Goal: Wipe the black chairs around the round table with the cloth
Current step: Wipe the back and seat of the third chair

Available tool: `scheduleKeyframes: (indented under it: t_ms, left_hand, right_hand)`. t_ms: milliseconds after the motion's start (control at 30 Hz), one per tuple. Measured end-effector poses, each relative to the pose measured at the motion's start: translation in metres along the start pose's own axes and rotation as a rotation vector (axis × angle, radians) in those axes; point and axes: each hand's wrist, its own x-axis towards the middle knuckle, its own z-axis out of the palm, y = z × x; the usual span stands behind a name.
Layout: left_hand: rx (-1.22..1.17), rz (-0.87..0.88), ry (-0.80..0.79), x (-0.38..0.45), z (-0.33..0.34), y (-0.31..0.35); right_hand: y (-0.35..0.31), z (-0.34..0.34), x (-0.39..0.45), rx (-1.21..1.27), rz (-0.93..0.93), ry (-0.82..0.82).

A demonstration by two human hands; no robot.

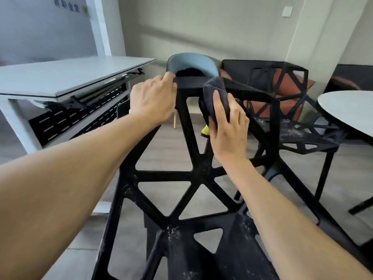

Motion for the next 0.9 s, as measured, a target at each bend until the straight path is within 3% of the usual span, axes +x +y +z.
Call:
scheduleKeyframes:
  t_ms: [200,433,633,900]
  left_hand:
    - [0.016,-0.001,0.058,0.0,0.003,-0.003]
    - [0.024,-0.008,0.073,0.0,0.002,-0.001]
    - [0.015,-0.015,0.07,0.0,0.0,0.001]
    - [0.015,-0.02,0.08,0.001,0.004,0.001]
  right_hand:
    - [-0.033,0.002,-0.117,-0.121,0.047,-0.093]
    - [-0.021,-0.013,-0.109,-0.104,-0.058,-0.145]
    - [-0.02,-0.02,-0.114,-0.027,-0.034,-0.157]
    - [0.004,-0.029,-0.167,0.04,-0.104,-0.249]
